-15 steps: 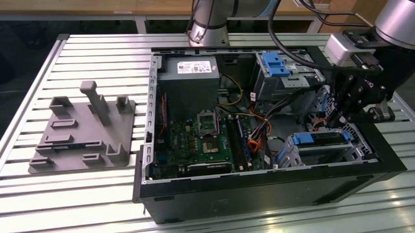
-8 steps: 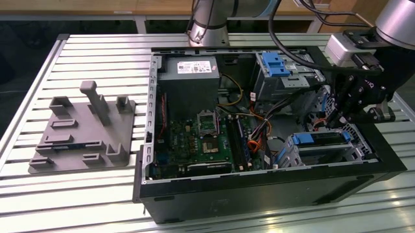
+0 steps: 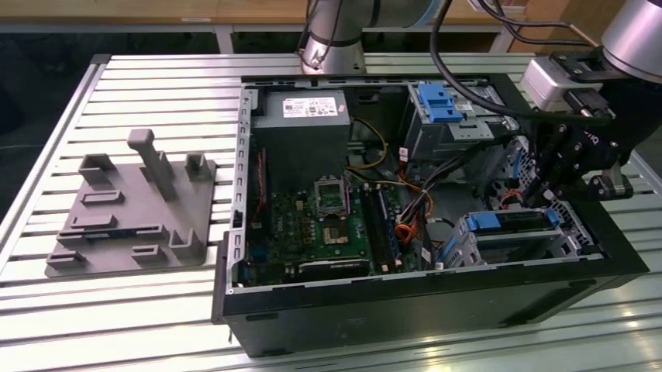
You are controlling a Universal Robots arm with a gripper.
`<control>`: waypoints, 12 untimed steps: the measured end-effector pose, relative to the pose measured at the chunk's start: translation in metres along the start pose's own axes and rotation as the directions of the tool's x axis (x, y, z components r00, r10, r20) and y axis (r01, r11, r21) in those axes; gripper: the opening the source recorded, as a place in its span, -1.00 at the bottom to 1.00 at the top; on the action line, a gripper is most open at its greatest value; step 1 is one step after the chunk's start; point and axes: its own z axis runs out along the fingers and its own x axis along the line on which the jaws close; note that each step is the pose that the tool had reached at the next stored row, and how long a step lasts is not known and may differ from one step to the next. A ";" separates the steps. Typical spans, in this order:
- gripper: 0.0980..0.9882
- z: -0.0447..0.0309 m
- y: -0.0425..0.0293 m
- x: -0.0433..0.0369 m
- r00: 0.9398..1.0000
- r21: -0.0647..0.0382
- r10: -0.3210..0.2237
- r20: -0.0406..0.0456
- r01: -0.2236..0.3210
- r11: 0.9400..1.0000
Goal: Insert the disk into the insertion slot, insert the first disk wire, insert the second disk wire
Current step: 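Insert the first disk wire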
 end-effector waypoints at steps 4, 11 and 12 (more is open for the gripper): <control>-0.85 0.0011 -0.0008 0.0016 1.000 0.000 0.000 0.000 0.000 1.000; -0.85 0.0021 -0.0009 0.0021 1.000 0.000 0.000 0.000 0.000 1.000; -0.85 0.0022 -0.0009 0.0021 1.000 0.000 0.000 0.000 0.000 1.000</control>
